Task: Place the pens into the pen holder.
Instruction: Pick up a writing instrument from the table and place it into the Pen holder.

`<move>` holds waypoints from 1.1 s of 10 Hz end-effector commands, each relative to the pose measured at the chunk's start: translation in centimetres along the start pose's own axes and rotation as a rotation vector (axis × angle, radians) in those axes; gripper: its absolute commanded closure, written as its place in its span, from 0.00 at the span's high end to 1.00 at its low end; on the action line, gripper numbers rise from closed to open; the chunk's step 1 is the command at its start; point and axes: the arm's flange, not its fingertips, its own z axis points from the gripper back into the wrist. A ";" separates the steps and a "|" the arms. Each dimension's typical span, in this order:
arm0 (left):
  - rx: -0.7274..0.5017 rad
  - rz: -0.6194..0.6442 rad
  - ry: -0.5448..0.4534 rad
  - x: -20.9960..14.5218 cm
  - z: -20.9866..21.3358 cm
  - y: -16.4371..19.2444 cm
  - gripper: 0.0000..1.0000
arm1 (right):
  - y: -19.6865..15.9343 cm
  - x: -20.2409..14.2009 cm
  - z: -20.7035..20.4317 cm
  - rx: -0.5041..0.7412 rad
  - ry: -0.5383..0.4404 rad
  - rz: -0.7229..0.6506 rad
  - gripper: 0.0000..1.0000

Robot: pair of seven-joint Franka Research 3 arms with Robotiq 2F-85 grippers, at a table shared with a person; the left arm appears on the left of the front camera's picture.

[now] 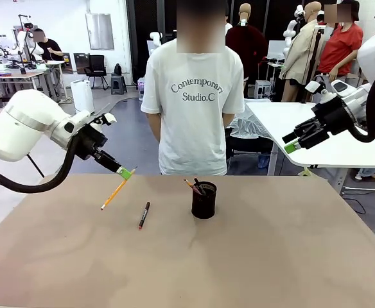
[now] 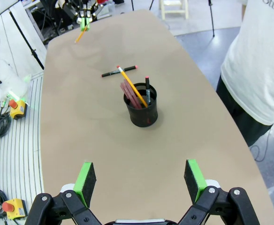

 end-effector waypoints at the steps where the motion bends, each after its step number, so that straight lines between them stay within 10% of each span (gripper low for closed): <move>1: 0.013 -0.149 -0.155 1.1 -1.7 0.8 0.00 | 0.1 0.2 0.1 -0.002 -0.001 -0.005 1.00; 5: -0.112 -0.305 -0.387 3.7 -5.5 2.3 0.00 | 0.1 0.2 0.1 -0.002 -0.001 -0.005 1.00; 11: 0.013 -0.525 -0.638 10.2 -9.6 1.4 0.00 | 0.1 0.2 0.1 -0.002 -0.001 -0.005 1.00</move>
